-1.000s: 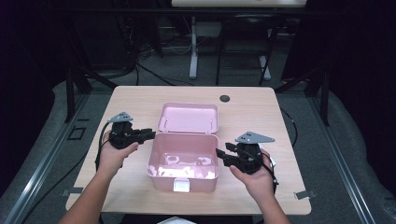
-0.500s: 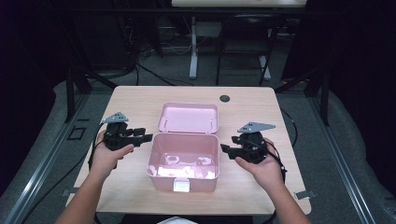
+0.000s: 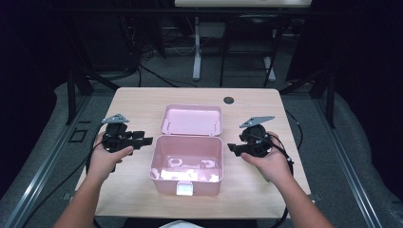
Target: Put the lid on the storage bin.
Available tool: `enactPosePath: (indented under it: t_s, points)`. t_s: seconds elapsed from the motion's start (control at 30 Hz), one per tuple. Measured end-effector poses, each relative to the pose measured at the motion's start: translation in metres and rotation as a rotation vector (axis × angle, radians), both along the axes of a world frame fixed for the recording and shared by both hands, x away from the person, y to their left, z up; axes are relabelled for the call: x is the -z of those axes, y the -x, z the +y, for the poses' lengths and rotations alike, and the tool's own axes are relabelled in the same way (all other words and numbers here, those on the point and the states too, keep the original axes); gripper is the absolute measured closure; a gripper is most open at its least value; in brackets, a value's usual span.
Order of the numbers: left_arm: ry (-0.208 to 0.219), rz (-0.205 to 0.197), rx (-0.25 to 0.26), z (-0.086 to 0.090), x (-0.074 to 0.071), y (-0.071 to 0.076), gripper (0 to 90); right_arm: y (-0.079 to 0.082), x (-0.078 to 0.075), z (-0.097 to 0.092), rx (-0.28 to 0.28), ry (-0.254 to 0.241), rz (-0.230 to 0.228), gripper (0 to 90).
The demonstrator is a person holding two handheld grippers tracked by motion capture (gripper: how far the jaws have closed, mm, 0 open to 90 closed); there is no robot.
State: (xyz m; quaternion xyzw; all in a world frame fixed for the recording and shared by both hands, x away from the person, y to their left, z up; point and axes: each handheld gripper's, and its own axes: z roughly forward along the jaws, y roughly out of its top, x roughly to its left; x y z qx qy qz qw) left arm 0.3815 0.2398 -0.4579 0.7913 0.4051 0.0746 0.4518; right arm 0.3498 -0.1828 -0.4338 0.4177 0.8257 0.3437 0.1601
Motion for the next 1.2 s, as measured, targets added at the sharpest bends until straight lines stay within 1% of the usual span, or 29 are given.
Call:
enactPosePath:
  t_s: [0.03,0.07,0.13,0.17,0.23,0.33,0.4,0.43,0.47,0.5,0.53,0.6,0.63,0.7,0.73,0.83,0.93,1.0,1.2]
  points:
    - [0.002,-0.001,0.0,0.0,0.0,0.0,46.0,-0.002,0.0,-0.001,0.003,0.004,0.005,41.7]
    - [-0.002,-0.002,-0.005,0.0,-0.001,0.0,46.0,-0.004,-0.001,-0.003,0.008,0.007,0.02,41.0]
    - [-0.013,-0.006,-0.008,0.001,-0.001,0.001,46.3,-0.009,-0.001,-0.007,0.022,0.011,0.038,41.0]
    - [-0.022,-0.016,-0.007,0.001,-0.001,0.001,46.2,-0.011,-0.001,-0.008,0.025,0.014,0.044,40.9]
    - [-0.033,-0.03,-0.015,0.001,-0.001,0.001,46.1,-0.015,0.0,-0.011,0.027,0.034,0.062,40.3]
    - [-0.035,-0.039,-0.014,0.0,-0.001,0.001,45.7,-0.022,0.001,-0.014,0.025,0.08,0.075,40.3]
    - [-0.032,-0.032,-0.01,-0.001,-0.001,0.003,45.5,-0.025,0.001,-0.015,0.035,0.1,0.083,40.5]
    - [-0.039,-0.028,-0.007,-0.001,-0.002,0.004,45.3,-0.028,0.002,-0.016,0.037,0.105,0.092,41.2]
    - [-0.037,-0.029,0.001,-0.002,-0.002,0.004,45.2,-0.029,0.002,-0.017,0.038,0.107,0.102,41.6]
    - [-0.037,-0.029,0.001,-0.002,-0.002,0.004,44.9,-0.029,0.002,-0.017,0.038,0.107,0.102,41.6]
    - [-0.034,-0.03,0.0,-0.001,-0.003,0.004,44.9,-0.033,0.003,-0.018,0.045,0.134,0.121,42.4]
    - [-0.034,-0.023,-0.002,-0.001,-0.004,0.005,44.9,-0.034,0.002,-0.018,0.048,0.143,0.128,42.6]
    - [-0.036,-0.029,-0.003,0.0,-0.004,0.005,45.0,-0.037,0.001,-0.019,0.045,0.169,0.138,43.3]
    - [-0.036,-0.027,-0.009,0.002,-0.006,0.005,45.0,-0.038,0.0,-0.02,0.047,0.178,0.148,43.4]
    - [-0.039,-0.034,-0.013,0.003,-0.006,0.005,45.0,-0.039,0.0,-0.02,0.05,0.178,0.158,43.6]
    - [-0.036,-0.039,-0.024,0.006,-0.007,0.006,45.1,-0.042,0.0,-0.023,0.056,0.205,0.182,43.8]
    - [-0.042,-0.041,-0.026,0.008,-0.008,0.006,45.0,-0.046,0.001,-0.027,0.064,0.228,0.198,43.8]
    - [-0.043,-0.04,-0.026,0.008,-0.007,0.006,45.1,-0.048,0.002,-0.029,0.074,0.229,0.213,44.0]
    - [-0.043,-0.036,-0.027,0.007,-0.007,0.007,45.2,-0.052,0.007,-0.037,0.097,0.248,0.239,44.7]
